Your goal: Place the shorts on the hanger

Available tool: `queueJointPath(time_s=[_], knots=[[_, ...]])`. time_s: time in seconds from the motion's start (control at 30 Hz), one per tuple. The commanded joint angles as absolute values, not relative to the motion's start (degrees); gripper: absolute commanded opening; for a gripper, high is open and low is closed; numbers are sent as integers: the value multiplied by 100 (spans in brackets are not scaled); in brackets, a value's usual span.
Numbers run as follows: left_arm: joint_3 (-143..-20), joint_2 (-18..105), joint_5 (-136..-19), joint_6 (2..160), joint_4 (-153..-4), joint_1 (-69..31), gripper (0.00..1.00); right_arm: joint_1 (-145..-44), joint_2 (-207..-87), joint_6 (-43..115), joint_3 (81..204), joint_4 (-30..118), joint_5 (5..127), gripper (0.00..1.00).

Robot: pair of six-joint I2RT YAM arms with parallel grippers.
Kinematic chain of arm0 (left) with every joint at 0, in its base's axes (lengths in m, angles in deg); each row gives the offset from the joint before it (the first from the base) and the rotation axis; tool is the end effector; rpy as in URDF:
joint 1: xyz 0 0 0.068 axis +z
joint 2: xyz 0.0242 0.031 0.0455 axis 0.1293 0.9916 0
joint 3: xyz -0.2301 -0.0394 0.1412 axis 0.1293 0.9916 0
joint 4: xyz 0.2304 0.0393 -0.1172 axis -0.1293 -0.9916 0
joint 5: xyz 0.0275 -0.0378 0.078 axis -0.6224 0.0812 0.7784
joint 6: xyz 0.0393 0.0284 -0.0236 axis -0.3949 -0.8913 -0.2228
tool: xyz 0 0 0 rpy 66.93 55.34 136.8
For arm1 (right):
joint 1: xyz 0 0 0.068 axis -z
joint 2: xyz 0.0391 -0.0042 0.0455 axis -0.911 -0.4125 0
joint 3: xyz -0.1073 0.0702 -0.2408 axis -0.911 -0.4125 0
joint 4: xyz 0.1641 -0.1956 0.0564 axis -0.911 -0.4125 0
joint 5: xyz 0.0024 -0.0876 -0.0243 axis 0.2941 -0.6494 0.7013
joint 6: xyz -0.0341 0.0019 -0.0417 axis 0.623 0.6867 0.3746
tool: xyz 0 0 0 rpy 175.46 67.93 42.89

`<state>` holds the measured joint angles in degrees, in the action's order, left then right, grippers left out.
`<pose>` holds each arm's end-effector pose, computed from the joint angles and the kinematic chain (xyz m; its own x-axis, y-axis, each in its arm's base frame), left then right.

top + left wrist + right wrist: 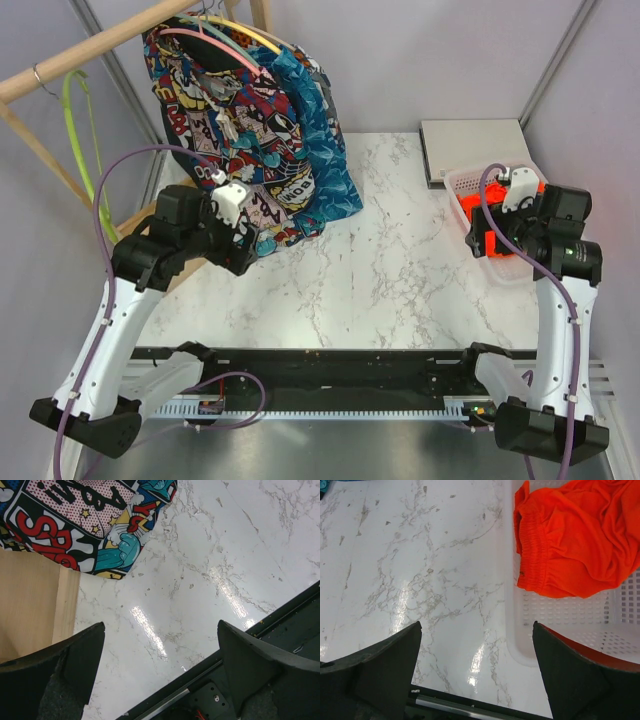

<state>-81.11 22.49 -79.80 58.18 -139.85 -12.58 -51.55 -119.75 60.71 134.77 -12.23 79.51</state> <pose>0.1526 -0.0627 0.3856 -0.5299 0.3978 -0.7490 0.5789 0.8151 0.0233 0.1644 -0.0281 0.3725 -0.6156 -0.1428 -0.7750 -0.2330 0.9725 0.0059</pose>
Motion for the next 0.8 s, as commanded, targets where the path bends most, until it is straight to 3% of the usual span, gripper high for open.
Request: queueJointPath(time_s=[0.0, 0.23, 0.47, 0.77], knots=[[-8336, 2417, -8152, 5681, -13991, -1252, 100, -5149, -12134, 5773, 13518, -933, 7465, 98], [-8776, 3049, -7906, 5655, -14176, -1252, 99, -5149, -12362, 5771, 13693, -721, 7710, 98], [-9189, 3455, -7887, 5971, -13992, -1261, 100, -5149, -13494, 6168, 14457, -1152, 7456, 98], [-9031, 3050, -9250, 5629, -13551, -1270, 100, -4701, -15077, 6361, 15276, -1100, 6886, 98]])
